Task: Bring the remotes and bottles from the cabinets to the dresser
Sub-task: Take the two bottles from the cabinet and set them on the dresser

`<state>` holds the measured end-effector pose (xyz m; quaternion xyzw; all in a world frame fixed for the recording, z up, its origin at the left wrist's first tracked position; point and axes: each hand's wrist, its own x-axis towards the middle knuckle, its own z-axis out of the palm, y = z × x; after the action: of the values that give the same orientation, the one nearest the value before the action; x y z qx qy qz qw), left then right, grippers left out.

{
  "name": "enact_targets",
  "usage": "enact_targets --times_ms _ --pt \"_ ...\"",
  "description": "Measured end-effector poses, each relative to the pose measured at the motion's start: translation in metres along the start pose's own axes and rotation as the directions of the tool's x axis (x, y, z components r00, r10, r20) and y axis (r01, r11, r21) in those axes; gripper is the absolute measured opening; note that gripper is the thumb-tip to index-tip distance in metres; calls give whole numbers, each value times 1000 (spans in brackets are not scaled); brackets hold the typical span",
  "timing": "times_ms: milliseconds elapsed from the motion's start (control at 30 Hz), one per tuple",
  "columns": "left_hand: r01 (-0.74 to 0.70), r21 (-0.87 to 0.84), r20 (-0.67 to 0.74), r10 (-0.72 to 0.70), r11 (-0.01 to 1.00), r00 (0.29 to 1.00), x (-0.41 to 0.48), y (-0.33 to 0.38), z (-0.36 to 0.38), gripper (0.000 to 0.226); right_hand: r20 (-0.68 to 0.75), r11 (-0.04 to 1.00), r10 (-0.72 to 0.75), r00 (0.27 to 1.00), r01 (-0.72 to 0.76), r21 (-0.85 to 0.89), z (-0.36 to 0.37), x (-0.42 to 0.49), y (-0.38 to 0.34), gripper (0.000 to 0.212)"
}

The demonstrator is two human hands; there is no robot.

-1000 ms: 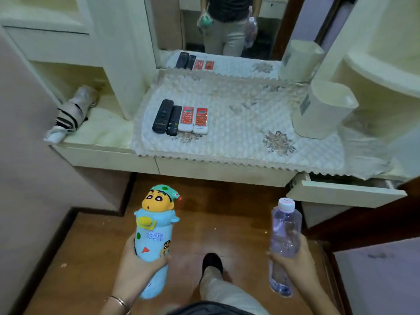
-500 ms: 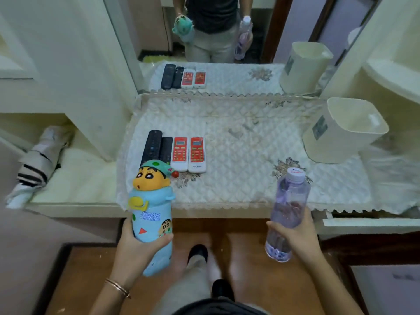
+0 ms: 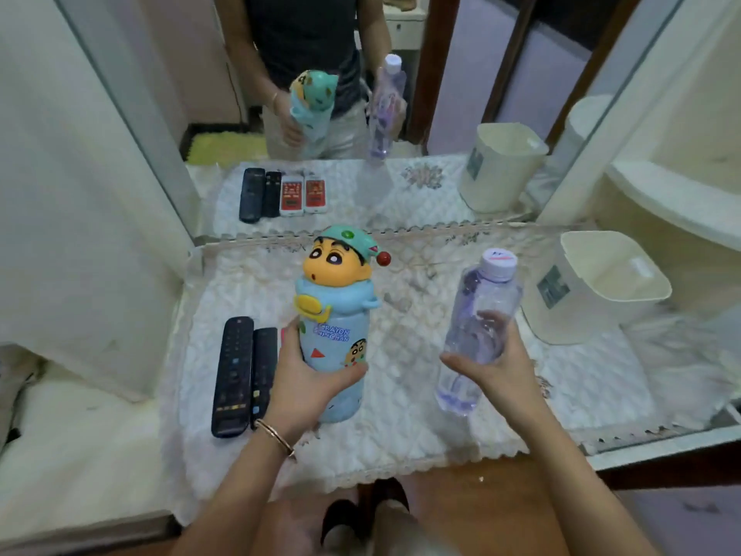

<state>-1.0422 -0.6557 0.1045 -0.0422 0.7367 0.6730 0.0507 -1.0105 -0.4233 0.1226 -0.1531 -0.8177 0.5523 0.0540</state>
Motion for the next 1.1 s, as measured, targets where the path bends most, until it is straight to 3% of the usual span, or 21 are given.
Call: enact_targets --times_ms 200,467,600,700,767,933,1100 --pt "-23 -54 4 24 998 1000 45 -1 44 79 -11 999 3 1000 -2 51 14 50 1 63" --pt "-10 179 -113 31 984 993 75 -39 77 70 74 999 -2 997 -2 48 28 87 19 65" --pt "54 195 -117 -31 979 993 73 -55 78 73 137 999 10 990 -14 32 32 85 36 65" --pt "59 190 -94 -41 980 995 72 -55 79 74 196 999 2 981 -12 47 31 89 40 78" --pt "72 180 -49 -64 981 997 72 -57 76 87 275 1000 -6 961 0 24 27 92 42 91" --pt "50 216 45 -61 975 997 67 -59 65 62 334 995 53 941 -20 -101 23 96 58 72" --pt "25 143 -99 -11 989 995 59 -49 72 67 259 996 48 965 -27 -83 28 95 59 65"
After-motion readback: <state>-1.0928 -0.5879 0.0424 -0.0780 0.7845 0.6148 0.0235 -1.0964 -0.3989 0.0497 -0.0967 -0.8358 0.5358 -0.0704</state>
